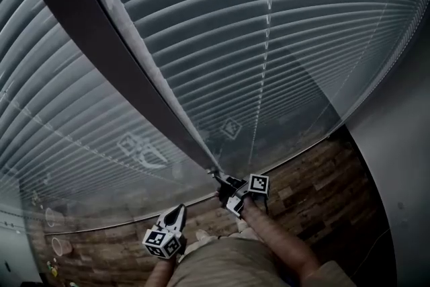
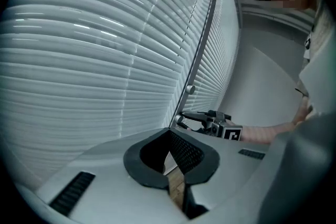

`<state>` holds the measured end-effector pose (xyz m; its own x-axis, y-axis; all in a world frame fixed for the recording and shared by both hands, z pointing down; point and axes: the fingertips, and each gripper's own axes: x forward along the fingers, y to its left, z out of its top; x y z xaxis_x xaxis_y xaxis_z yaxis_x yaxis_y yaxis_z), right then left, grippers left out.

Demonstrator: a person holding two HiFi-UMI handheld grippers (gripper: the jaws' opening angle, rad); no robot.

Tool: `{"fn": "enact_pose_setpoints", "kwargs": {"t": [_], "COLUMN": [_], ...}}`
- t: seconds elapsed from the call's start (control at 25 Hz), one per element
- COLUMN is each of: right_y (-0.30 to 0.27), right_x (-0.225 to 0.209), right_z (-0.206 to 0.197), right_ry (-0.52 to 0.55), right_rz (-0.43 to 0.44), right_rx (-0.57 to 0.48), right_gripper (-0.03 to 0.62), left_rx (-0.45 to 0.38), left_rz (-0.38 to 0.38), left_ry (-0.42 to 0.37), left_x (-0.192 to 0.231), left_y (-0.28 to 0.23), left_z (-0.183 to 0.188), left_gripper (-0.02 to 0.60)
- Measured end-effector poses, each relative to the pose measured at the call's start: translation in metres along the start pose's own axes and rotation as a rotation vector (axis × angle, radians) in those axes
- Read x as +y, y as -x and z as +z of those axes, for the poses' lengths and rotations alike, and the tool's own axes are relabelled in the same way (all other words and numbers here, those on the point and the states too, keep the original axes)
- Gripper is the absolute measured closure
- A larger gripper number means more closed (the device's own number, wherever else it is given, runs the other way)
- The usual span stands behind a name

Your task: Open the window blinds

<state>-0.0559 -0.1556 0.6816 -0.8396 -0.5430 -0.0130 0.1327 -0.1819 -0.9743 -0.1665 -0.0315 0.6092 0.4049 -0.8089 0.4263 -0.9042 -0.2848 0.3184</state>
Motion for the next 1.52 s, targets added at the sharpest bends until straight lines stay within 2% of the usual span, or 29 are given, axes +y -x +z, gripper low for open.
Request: {"fn": "enact_pose_setpoints", "kwargs": {"t": [0.08,0.12,0.16,0.28,0.36,0.6,0.68,0.72,0.76,0.84,0.92,1.0,1.12,1.24,1.32,1.52], "right_y": [0.000,0.000,-0.001,-0.004,-0.007,-0.008,-0.008,-0.006,-0.005,0.000,0.004,0.005,0.007,0.006,0.004,0.003], "right_x": [0.000,0.001,0.003,0.013,0.013,0.004,-0.001,-0.004,-0.004,0.001,0.008,0.013,0.013,0.012,0.012,0.014], "right_z": [0.002,0.002,0.002,-0.008,-0.015,-0.017,-0.017,-0.018,-0.019,-0.023,-0.023,-0.017,-0.009,-0.012,-0.015,-0.017], "right_ry": [0.059,0.158,0.315,0.938,1.247,1.883,2.001,2.003,1.961,1.771,1.572,1.444,1.277,1.153,1.114,1.058], "right_rz": [-0.020,-0.060,-0.125,-0.415,-0.583,-0.957,-0.989,-0.956,-0.896,-0.748,-0.627,-0.560,-0.524,-0.489,-0.478,-0.440], "right_rx": [0.005,0.017,0.038,0.139,0.186,0.247,0.244,0.245,0.241,0.206,0.154,0.098,0.056,0.060,0.057,0.072], "right_gripper": [0.467,0.467,0.467,0.467,0.465,0.462,0.463,0.462,0.455,0.383,0.376,0.378,0.379,0.428,0.473,0.471], "left_rx": [0.000,0.000,0.000,-0.003,-0.005,-0.008,-0.009,-0.008,-0.010,-0.019,-0.018,-0.017,-0.021,-0.021,-0.019,-0.012], "left_rz": [0.003,0.004,0.004,0.006,0.005,-0.011,-0.011,-0.014,-0.019,-0.017,-0.011,-0.011,-0.007,-0.003,-0.008,-0.014], "left_ry": [0.002,0.002,0.002,0.004,0.007,0.004,0.001,-0.002,-0.003,0.008,0.004,0.003,0.008,0.014,0.016,0.017], "left_x": [0.000,0.000,0.000,0.000,-0.002,-0.004,-0.005,-0.004,-0.003,-0.003,0.000,0.005,0.006,0.008,0.013,0.015], "left_y": [0.000,0.000,0.000,-0.001,-0.001,-0.005,-0.005,-0.005,-0.005,-0.005,-0.004,-0.004,-0.003,-0.002,-0.002,-0.002], "left_z": [0.000,-0.001,-0.002,-0.003,-0.002,-0.003,-0.002,-0.004,-0.006,-0.002,-0.001,-0.002,0.004,0.005,0.000,-0.005], "left_gripper": [0.569,0.569,0.569,0.569,0.569,0.569,0.569,0.569,0.569,0.569,0.569,0.569,0.569,0.569,0.569,0.569]}}
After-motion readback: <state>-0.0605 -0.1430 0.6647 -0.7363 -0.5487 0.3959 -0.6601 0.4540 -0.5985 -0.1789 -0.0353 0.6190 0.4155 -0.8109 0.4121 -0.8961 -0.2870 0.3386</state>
